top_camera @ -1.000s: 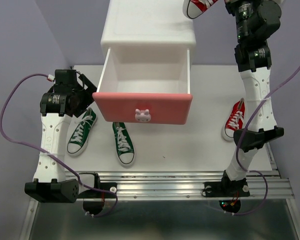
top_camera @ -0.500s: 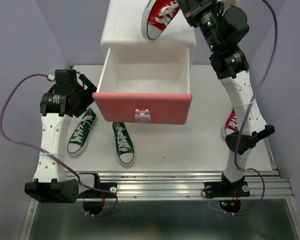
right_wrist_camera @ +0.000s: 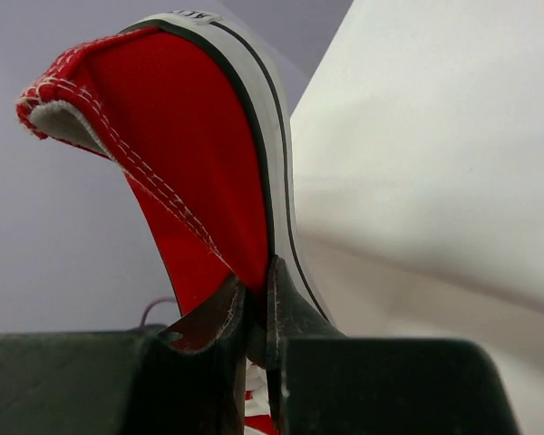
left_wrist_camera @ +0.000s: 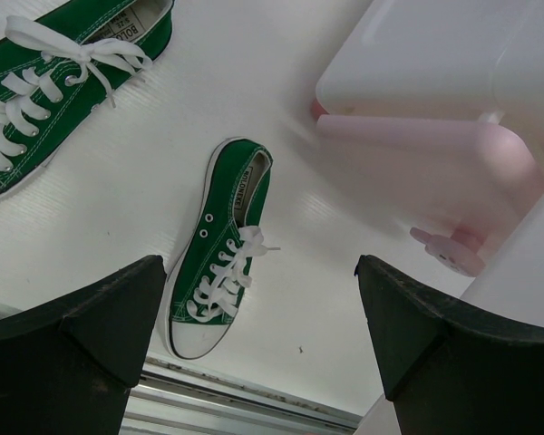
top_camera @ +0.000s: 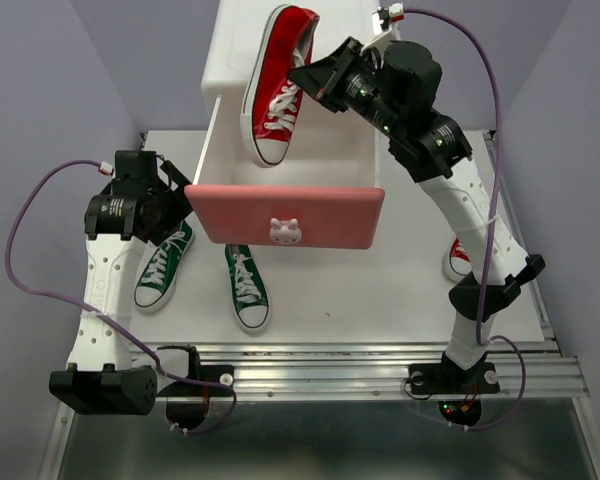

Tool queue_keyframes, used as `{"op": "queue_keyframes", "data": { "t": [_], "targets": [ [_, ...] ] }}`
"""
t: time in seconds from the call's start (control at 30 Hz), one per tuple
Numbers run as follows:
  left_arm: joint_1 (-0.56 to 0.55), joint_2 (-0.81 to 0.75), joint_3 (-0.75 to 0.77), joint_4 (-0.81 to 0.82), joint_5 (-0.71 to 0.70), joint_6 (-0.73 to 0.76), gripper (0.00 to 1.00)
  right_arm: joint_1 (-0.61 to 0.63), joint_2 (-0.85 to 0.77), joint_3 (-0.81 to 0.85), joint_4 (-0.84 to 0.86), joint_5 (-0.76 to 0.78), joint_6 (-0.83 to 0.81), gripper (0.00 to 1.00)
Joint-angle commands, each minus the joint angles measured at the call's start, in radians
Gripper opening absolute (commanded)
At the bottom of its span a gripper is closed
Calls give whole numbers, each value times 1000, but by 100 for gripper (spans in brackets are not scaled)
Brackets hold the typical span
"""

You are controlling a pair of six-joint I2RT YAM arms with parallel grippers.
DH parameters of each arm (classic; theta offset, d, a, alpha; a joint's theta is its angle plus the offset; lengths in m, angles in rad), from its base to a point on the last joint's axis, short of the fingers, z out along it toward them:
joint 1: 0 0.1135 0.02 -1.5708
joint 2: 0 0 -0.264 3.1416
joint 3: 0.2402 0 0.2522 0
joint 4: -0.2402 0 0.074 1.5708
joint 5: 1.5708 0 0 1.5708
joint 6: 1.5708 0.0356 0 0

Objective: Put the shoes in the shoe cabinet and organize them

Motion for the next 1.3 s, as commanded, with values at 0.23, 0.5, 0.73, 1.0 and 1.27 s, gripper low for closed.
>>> {"op": "queue_keyframes", "data": {
  "t": [0.23,0.5,0.73,1.0,1.27],
  "targets": [
    [5,-25,-13,26,-6,-4,99,124,-122,-32,-65,-95,-130,1],
    [5,-18,-10,27,-14,-4,99,183,-104,-19,-236,0,-243,1],
    [5,-19,-16,33,-16,-12,99,183,-75,-10,-277,-13,-311,0],
    [5,-19,-18,38,-14,-12,99,192,-39,24,-325,-55,-398,1],
    [5,-6,-4,38,-22,-7,99,201,2,14,-372,152,-414,1]
  ]
}}
